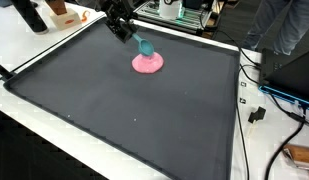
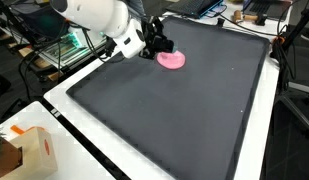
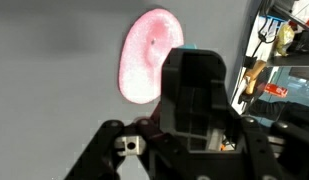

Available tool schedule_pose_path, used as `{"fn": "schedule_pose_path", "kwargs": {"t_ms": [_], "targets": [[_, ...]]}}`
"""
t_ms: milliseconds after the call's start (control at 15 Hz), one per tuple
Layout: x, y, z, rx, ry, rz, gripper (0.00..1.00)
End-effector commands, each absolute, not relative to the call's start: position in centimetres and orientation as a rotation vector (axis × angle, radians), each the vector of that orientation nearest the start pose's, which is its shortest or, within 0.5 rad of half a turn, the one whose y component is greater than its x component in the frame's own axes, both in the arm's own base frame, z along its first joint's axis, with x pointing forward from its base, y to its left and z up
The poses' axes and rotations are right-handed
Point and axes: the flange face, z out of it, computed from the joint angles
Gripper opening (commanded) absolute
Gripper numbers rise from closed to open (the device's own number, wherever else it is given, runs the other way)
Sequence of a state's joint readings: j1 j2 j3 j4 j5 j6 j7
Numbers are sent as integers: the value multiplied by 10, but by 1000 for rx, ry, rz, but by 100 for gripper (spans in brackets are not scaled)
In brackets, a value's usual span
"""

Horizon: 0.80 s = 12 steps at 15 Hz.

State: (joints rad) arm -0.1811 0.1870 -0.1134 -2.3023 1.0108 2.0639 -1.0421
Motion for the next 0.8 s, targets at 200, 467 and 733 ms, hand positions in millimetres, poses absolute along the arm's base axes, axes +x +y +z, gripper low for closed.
{"fn": "schedule_pose_path", "kwargs": {"t_ms": [200,467,733], "targets": [[484,-120,249,-2224,-10,-262,29],[486,-128,252,-2208,12,-291,29],[490,-132,254,-2205,23,-304,29]]}}
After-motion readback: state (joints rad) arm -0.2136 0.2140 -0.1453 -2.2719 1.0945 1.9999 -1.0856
